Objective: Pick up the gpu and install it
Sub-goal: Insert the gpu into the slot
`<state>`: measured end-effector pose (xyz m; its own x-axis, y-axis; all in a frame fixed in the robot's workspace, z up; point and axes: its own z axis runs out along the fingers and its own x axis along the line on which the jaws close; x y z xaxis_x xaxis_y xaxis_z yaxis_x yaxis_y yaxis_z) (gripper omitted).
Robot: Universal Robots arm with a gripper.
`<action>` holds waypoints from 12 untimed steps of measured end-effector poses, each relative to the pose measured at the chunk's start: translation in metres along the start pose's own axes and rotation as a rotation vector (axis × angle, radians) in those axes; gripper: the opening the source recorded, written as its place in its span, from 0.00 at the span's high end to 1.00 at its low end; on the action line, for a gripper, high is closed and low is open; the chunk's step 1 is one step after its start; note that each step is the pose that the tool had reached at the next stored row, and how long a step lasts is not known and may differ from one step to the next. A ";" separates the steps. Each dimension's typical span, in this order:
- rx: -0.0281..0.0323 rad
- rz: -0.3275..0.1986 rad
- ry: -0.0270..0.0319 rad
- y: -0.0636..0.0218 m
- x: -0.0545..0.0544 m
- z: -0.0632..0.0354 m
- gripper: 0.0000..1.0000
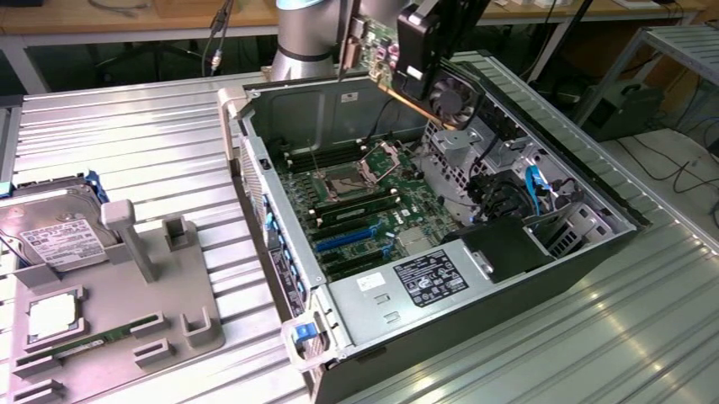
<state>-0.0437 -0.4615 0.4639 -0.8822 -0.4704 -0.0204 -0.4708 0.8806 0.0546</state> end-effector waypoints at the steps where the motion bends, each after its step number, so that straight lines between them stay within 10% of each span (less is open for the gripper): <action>1: -0.0001 -0.009 0.0005 0.0000 0.000 0.0000 0.72; 12: -0.0022 -0.108 0.0059 -0.0002 0.000 0.0000 0.72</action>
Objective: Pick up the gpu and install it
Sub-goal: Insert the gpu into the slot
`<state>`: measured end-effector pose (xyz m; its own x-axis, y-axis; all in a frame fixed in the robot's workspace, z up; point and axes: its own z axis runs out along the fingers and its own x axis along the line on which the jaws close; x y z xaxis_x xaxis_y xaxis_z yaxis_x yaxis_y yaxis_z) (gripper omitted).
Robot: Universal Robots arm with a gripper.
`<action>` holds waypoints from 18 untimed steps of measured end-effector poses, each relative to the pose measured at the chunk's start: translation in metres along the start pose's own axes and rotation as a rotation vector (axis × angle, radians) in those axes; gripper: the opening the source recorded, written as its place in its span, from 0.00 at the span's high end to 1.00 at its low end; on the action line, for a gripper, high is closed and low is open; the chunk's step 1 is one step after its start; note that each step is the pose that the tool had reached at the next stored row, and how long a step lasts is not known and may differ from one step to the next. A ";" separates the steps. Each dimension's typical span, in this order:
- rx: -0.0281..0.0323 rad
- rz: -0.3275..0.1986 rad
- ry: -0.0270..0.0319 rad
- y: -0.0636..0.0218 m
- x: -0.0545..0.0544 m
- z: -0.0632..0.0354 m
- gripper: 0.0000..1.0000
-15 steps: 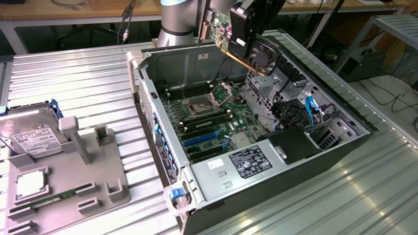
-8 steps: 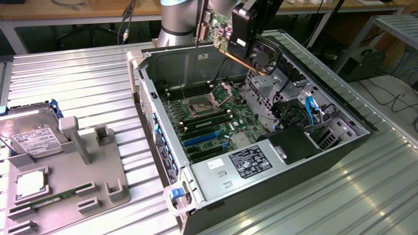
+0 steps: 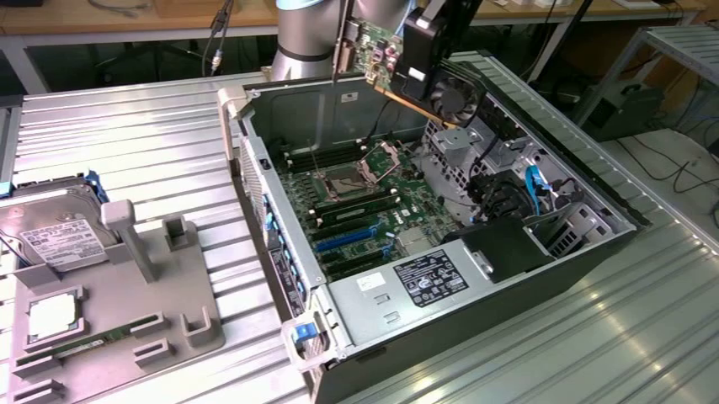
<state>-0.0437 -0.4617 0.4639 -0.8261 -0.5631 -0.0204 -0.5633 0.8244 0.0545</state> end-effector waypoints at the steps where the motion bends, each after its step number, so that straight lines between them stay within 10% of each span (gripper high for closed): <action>1: -0.0002 -0.008 0.0004 0.0000 0.000 0.0000 0.72; 18: -0.0035 -0.168 0.0090 -0.0005 0.000 0.0000 0.72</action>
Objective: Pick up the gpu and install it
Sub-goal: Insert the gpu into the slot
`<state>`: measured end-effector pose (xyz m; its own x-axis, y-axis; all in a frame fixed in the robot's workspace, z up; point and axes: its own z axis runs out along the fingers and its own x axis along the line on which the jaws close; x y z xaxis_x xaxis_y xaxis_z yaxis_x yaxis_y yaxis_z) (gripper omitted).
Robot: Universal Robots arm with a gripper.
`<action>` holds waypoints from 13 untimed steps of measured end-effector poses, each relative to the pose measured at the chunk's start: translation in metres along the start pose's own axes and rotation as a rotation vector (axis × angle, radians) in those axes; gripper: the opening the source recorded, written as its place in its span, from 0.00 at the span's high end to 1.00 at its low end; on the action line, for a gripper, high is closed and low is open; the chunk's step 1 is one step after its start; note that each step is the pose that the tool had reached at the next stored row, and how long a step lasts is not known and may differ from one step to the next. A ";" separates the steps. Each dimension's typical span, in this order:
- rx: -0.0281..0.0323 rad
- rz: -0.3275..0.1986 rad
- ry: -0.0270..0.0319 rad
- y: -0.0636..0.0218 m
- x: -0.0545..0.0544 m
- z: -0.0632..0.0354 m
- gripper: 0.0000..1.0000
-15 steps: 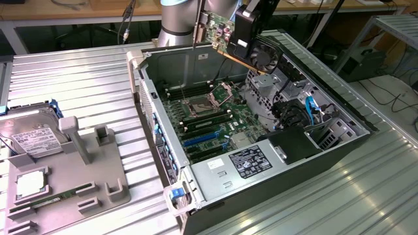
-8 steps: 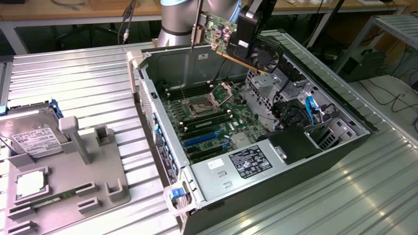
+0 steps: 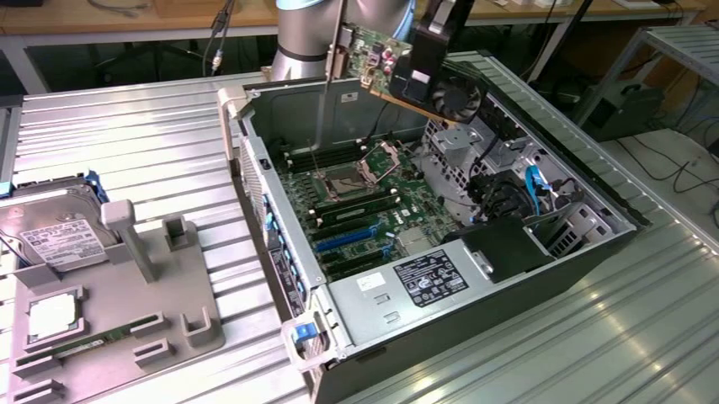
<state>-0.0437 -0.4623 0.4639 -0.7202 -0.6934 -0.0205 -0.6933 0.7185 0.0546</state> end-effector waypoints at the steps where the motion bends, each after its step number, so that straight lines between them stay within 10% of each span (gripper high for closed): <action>1: -0.0003 -0.014 0.0008 0.0000 0.000 0.0000 0.72; 13: -0.0021 -0.102 0.0057 0.0000 0.000 -0.0001 0.72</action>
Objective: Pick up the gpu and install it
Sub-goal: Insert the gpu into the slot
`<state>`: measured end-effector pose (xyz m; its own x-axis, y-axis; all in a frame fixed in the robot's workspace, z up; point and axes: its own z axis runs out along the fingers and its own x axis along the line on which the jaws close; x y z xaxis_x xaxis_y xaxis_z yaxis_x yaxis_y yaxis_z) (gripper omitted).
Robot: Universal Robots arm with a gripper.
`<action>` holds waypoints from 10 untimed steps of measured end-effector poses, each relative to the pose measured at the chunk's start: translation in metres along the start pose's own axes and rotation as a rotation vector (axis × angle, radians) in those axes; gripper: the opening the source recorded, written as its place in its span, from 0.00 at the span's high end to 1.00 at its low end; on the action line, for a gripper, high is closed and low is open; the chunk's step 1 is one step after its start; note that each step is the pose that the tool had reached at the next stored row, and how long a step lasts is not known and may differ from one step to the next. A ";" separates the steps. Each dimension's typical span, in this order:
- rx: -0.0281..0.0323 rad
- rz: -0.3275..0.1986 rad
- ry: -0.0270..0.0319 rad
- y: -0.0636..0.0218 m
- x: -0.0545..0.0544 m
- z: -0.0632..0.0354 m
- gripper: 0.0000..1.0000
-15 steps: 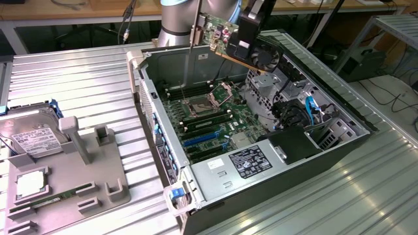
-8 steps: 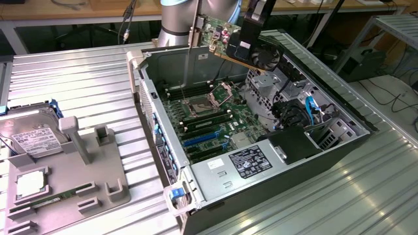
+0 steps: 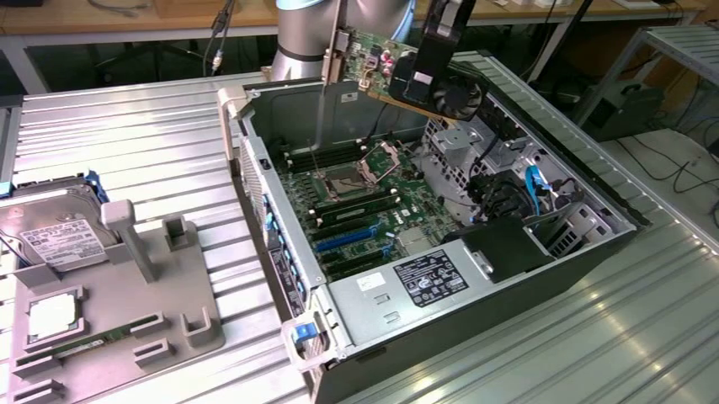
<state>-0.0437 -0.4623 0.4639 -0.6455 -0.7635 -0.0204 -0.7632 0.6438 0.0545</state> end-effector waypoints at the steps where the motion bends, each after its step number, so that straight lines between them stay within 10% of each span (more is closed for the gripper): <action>1: -0.0002 -0.010 0.0006 0.0000 0.000 0.0000 0.72; 10: -0.0017 -0.084 0.0046 0.0000 0.000 0.0000 0.72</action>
<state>-0.0436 -0.4623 0.4639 -0.5787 -0.8153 -0.0204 -0.8149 0.5771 0.0545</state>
